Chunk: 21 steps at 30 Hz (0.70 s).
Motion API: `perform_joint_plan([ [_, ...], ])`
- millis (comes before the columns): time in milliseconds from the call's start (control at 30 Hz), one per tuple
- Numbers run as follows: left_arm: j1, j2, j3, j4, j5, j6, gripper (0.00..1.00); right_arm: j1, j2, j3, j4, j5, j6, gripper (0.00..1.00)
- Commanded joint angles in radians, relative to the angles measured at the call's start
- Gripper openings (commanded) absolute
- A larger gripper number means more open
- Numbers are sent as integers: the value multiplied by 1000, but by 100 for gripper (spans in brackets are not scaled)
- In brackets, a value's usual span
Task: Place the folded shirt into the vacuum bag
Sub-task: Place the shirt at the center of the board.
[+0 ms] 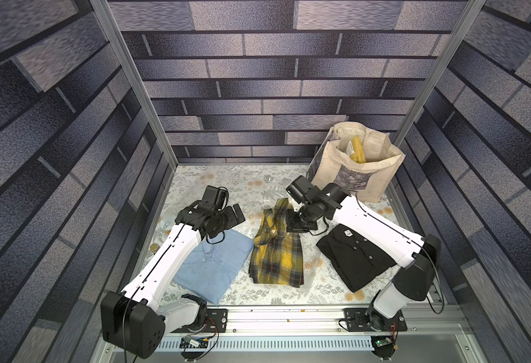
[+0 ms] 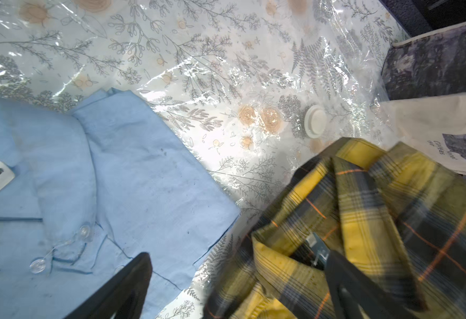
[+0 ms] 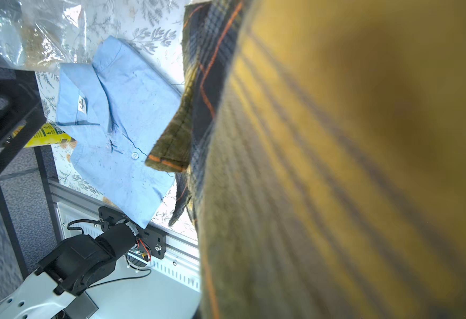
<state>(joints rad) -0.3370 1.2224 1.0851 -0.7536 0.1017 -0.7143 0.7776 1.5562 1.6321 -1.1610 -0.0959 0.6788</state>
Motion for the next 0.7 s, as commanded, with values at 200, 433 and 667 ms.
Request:
perform_joint_plan([
  [200,-117,172,74,138,39,-10,100,-404,-337,-281,-196,96,21,6],
  [433,-155,258,132,145,50,13,100,-551,-306,-492,-81,318,135,10],
  [667,-174,287,137,138,49,27,100,-707,-326,-644,-2,351,110,29],
])
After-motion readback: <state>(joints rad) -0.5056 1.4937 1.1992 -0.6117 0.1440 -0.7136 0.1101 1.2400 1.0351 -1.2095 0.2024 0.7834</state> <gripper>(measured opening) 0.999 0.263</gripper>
